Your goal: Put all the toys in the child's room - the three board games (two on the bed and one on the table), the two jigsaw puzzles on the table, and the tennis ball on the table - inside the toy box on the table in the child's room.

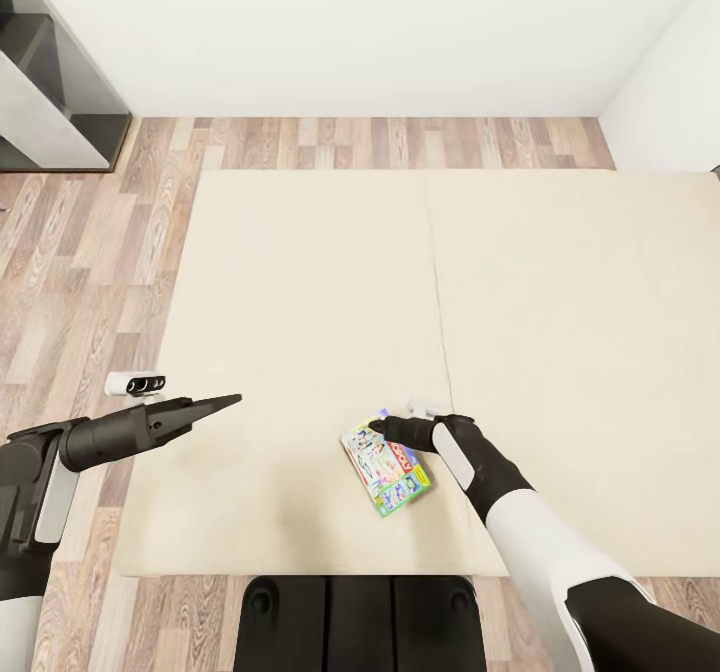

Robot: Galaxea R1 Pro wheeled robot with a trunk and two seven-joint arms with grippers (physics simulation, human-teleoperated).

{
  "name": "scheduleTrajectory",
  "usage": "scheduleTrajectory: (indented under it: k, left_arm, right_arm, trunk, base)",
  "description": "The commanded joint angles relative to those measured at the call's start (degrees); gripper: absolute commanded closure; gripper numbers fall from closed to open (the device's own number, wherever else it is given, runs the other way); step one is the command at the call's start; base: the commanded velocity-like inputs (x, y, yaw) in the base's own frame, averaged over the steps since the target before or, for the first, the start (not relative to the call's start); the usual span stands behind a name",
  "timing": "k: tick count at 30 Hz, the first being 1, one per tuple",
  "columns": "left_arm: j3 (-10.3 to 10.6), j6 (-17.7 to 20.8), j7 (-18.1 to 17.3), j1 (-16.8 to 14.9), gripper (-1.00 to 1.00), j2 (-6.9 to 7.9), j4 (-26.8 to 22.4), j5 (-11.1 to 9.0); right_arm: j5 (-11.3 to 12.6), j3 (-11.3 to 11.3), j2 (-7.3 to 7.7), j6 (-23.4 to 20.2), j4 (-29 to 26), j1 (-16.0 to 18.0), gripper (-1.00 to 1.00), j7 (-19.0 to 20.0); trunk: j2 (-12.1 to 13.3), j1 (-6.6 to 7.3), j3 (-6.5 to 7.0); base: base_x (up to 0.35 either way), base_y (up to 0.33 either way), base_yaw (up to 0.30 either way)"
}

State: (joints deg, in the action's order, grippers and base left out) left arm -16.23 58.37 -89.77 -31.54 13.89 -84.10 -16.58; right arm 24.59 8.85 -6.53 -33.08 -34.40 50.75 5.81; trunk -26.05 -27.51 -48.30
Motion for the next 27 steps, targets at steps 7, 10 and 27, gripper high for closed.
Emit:
scheduleTrajectory:
  k: [7,10,27]
  left_arm:
    - [0.0,0.6,-0.2,0.0,-1.00,0.08,0.0,0.0]
    - [0.0,0.6,-0.2,0.0,-1.00,0.08,0.0,0.0]
    - [0.0,0.6,-0.2,0.0,-1.00,0.09,0.0,0.1]
  right_arm:
    - [-0.2,-0.1,0.51,-0.4,0.0,0.0,-1.00,0.3]
    - [-0.3,-0.1,0.58,-0.5,-0.1,0.0,-1.00,0.4]
    - [-0.5,-0.2,0.90,-6.2,-0.3,0.1,-1.00,0.6]
  trunk:
    - [-0.1,-0.03,-0.05]
    - [-0.1,-0.03,-0.05]
    - [-0.1,-0.03,-0.05]
  base:
    - [0.000,0.000,0.000]
    - [0.000,0.000,0.000]
    - [0.000,0.000,0.000]
